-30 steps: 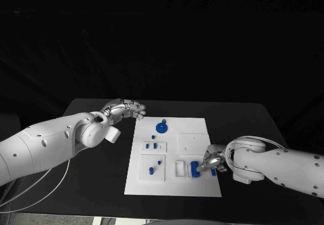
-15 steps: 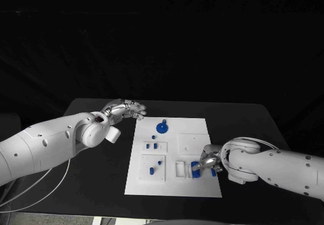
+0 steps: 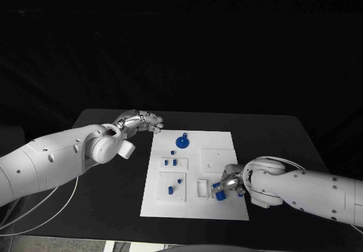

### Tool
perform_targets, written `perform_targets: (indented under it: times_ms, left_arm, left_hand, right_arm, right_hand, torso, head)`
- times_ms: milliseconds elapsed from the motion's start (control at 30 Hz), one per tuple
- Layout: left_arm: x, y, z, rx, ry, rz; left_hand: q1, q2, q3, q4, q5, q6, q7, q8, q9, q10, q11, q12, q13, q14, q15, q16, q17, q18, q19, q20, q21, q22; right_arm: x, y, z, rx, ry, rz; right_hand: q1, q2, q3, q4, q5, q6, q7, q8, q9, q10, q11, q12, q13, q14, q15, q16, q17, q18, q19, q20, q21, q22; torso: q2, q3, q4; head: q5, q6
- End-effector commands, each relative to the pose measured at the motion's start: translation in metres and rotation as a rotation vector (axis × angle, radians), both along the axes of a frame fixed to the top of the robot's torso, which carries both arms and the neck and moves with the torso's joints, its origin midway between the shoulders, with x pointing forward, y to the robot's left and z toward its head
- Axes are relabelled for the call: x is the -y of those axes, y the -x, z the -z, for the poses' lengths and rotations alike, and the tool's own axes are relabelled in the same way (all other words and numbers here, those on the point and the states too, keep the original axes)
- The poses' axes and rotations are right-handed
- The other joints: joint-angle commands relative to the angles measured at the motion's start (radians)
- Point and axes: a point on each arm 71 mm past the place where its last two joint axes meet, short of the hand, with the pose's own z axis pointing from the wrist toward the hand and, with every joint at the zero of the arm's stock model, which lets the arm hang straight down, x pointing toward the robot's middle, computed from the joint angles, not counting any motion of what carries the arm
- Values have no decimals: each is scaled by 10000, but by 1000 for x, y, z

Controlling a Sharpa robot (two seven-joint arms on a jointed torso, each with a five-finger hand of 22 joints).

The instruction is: Assemble the parts on the task board

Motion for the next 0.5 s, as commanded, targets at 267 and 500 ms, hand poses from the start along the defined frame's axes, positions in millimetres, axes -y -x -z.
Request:
perform_targets:
  times_ms: [267,500]
  left_arm:
    - [1,1,-1,29,-35,101]
    - [0,1,-1,34,-57,66]
  left_hand:
    - [-47,63,-62,12,-54,-94,12,61,-14,-48,-4,-52,18,68,25,-71,25,-21,2,22,-46,21]
    - [-32,75,-57,4,-51,-91,11,63,-15,-45,-6,-51,19,76,21,-74,36,-18,8,19,-48,26]
  right_arm:
    - [4,3,4,60,113,73]
    - [8,6,0,156,-261,399]
  right_hand:
    - [229,462,-172,-401,-50,161,8,34,21,2,-64,19,41,-15,-16,-69,49,535,-88,-10,85,176]
    - [354,941,-119,-703,-52,380,-57,110,58,114,-124,49,69,-3,-68,-87,76,535,-110,18,110,183]
  torso:
    - [-5,-10,-7]
    - [-6,-9,-6]
  head:
    - [28,-4]
    - [39,-6]
